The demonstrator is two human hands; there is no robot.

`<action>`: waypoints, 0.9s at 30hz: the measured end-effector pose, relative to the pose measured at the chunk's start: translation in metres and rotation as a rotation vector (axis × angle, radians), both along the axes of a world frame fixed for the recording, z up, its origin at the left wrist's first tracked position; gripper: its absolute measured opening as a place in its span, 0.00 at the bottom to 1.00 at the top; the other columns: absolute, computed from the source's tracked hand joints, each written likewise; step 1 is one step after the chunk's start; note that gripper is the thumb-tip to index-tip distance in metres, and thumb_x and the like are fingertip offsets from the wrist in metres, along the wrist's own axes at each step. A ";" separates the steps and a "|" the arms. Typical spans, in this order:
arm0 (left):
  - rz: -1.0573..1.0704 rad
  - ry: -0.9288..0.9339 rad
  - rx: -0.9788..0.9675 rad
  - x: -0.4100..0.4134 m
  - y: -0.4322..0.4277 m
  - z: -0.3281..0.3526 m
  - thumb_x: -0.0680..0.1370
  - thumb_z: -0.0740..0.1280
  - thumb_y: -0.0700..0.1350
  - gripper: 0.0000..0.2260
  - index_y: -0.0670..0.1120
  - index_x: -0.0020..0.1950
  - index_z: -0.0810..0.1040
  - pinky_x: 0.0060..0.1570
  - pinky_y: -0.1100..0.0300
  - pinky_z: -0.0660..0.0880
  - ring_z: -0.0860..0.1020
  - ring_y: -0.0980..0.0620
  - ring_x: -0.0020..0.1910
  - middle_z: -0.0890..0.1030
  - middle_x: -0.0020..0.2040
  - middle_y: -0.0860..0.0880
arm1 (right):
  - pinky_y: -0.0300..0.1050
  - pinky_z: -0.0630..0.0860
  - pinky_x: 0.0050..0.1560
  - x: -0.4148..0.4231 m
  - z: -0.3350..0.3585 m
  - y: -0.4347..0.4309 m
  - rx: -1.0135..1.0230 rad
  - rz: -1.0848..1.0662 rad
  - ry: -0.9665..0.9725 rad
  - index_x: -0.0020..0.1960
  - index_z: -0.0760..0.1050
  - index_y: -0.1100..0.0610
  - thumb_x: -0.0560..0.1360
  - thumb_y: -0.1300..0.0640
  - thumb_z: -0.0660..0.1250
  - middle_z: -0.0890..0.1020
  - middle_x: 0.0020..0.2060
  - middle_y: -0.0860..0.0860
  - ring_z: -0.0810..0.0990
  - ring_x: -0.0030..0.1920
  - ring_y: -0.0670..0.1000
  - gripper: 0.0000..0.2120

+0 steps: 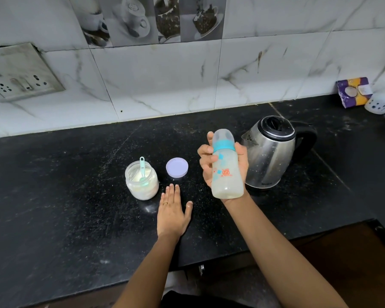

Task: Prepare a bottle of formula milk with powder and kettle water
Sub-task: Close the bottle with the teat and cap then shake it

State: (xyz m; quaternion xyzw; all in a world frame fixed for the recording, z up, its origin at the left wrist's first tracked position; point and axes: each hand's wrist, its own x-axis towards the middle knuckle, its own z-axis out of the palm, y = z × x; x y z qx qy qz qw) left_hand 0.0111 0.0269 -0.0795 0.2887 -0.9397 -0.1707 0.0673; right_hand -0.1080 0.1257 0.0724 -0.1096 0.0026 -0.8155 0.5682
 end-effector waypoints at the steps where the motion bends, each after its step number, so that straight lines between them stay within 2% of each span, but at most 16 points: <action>1: 0.000 0.003 0.001 0.000 0.000 0.000 0.73 0.37 0.64 0.38 0.43 0.78 0.50 0.73 0.60 0.37 0.47 0.50 0.77 0.51 0.78 0.44 | 0.57 0.80 0.45 0.001 0.000 0.000 -0.011 0.034 0.012 0.67 0.65 0.52 0.71 0.55 0.68 0.75 0.49 0.60 0.80 0.41 0.58 0.26; 3: 0.001 0.013 0.006 0.000 0.000 0.000 0.74 0.38 0.63 0.38 0.43 0.78 0.50 0.73 0.60 0.37 0.47 0.50 0.77 0.52 0.78 0.44 | 0.53 0.80 0.39 0.003 0.005 -0.005 0.075 0.026 0.031 0.68 0.65 0.48 0.72 0.53 0.69 0.78 0.51 0.61 0.80 0.38 0.58 0.26; 5: -0.002 0.012 0.003 0.000 0.000 0.000 0.74 0.38 0.63 0.38 0.43 0.78 0.50 0.73 0.60 0.37 0.47 0.51 0.77 0.52 0.78 0.44 | 0.46 0.77 0.29 0.001 0.009 -0.011 0.266 -0.102 0.098 0.61 0.70 0.51 0.71 0.49 0.69 0.79 0.44 0.57 0.78 0.31 0.54 0.20; 6: -0.003 0.008 0.000 0.000 0.000 0.000 0.73 0.37 0.63 0.38 0.43 0.78 0.49 0.73 0.60 0.36 0.47 0.51 0.77 0.51 0.78 0.45 | 0.44 0.76 0.28 0.001 0.011 -0.011 0.333 -0.172 0.138 0.57 0.72 0.53 0.71 0.47 0.68 0.78 0.42 0.56 0.77 0.29 0.53 0.18; 8: -0.004 0.008 0.000 0.000 0.000 0.001 0.73 0.37 0.64 0.38 0.43 0.78 0.49 0.73 0.60 0.36 0.46 0.51 0.77 0.51 0.78 0.45 | 0.45 0.76 0.32 0.005 0.017 -0.009 0.324 -0.201 0.231 0.59 0.74 0.52 0.70 0.46 0.68 0.76 0.41 0.55 0.75 0.30 0.53 0.20; 10: 0.001 0.019 0.013 0.001 0.001 0.003 0.73 0.37 0.64 0.38 0.43 0.78 0.49 0.73 0.60 0.37 0.46 0.51 0.77 0.51 0.78 0.45 | 0.48 0.76 0.39 0.009 0.018 -0.007 0.210 -0.106 0.350 0.69 0.66 0.48 0.71 0.49 0.64 0.74 0.45 0.56 0.75 0.35 0.54 0.27; 11: 0.001 0.022 0.015 0.001 0.001 0.004 0.73 0.37 0.63 0.38 0.43 0.78 0.49 0.73 0.60 0.38 0.47 0.51 0.77 0.51 0.78 0.45 | 0.49 0.76 0.41 0.010 0.019 -0.005 0.166 -0.074 0.387 0.71 0.63 0.48 0.71 0.50 0.63 0.74 0.46 0.57 0.75 0.37 0.55 0.29; 12: -0.002 0.020 0.012 0.001 0.001 0.003 0.73 0.37 0.63 0.38 0.43 0.78 0.49 0.73 0.60 0.37 0.47 0.51 0.77 0.51 0.78 0.45 | 0.50 0.76 0.41 0.009 0.021 -0.004 0.146 -0.081 0.402 0.71 0.64 0.50 0.70 0.51 0.65 0.74 0.47 0.57 0.76 0.37 0.54 0.29; 14: -0.006 0.012 0.002 0.001 0.000 0.002 0.73 0.37 0.63 0.38 0.43 0.78 0.49 0.72 0.61 0.36 0.46 0.51 0.77 0.51 0.78 0.45 | 0.47 0.78 0.35 0.005 0.028 -0.007 0.145 -0.135 0.329 0.61 0.73 0.60 0.66 0.52 0.74 0.76 0.45 0.58 0.77 0.35 0.53 0.27; 16: -0.002 0.016 0.006 0.001 0.000 0.002 0.73 0.37 0.64 0.38 0.44 0.78 0.49 0.72 0.61 0.36 0.46 0.51 0.77 0.51 0.78 0.45 | 0.44 0.78 0.30 -0.003 0.029 -0.010 0.202 -0.191 0.172 0.51 0.74 0.65 0.56 0.53 0.81 0.77 0.41 0.57 0.78 0.32 0.52 0.30; 17: -0.003 0.016 0.008 0.000 0.000 0.001 0.73 0.37 0.64 0.38 0.44 0.78 0.49 0.72 0.61 0.36 0.46 0.51 0.77 0.51 0.78 0.45 | 0.43 0.78 0.29 -0.007 0.025 -0.011 0.219 -0.204 0.122 0.49 0.74 0.65 0.54 0.53 0.82 0.77 0.39 0.56 0.78 0.31 0.52 0.30; 19: -0.004 0.021 0.011 0.001 0.000 0.002 0.73 0.38 0.64 0.38 0.44 0.78 0.49 0.72 0.61 0.36 0.46 0.51 0.77 0.51 0.78 0.45 | 0.44 0.78 0.28 -0.008 0.019 -0.009 0.202 -0.168 0.142 0.52 0.74 0.63 0.60 0.52 0.78 0.76 0.39 0.56 0.77 0.32 0.52 0.26; 21: 0.000 0.020 0.009 0.001 0.000 0.002 0.73 0.37 0.64 0.38 0.44 0.78 0.49 0.73 0.61 0.37 0.46 0.51 0.77 0.51 0.78 0.45 | 0.43 0.77 0.28 -0.005 0.018 -0.006 0.199 -0.189 0.255 0.58 0.76 0.56 0.69 0.50 0.70 0.76 0.40 0.56 0.76 0.32 0.51 0.19; 22: -0.002 0.017 0.006 0.001 0.000 0.002 0.73 0.37 0.64 0.38 0.44 0.78 0.49 0.73 0.60 0.37 0.46 0.51 0.77 0.51 0.78 0.45 | 0.42 0.76 0.27 -0.004 0.020 -0.007 0.230 -0.205 0.274 0.56 0.78 0.55 0.69 0.50 0.68 0.77 0.40 0.56 0.76 0.31 0.51 0.18; 25: -0.005 0.013 0.004 0.001 0.000 0.001 0.74 0.38 0.64 0.38 0.43 0.78 0.49 0.73 0.60 0.37 0.46 0.51 0.77 0.51 0.78 0.45 | 0.42 0.77 0.27 -0.008 0.016 -0.010 0.287 -0.211 0.118 0.48 0.76 0.63 0.62 0.51 0.75 0.77 0.38 0.56 0.77 0.30 0.51 0.21; 27: -0.005 0.007 0.004 0.000 -0.001 0.000 0.74 0.38 0.63 0.37 0.43 0.78 0.49 0.73 0.60 0.37 0.46 0.51 0.77 0.51 0.78 0.45 | 0.44 0.77 0.28 -0.009 0.012 -0.011 0.195 -0.119 0.160 0.57 0.72 0.61 0.64 0.53 0.76 0.77 0.41 0.58 0.77 0.31 0.53 0.25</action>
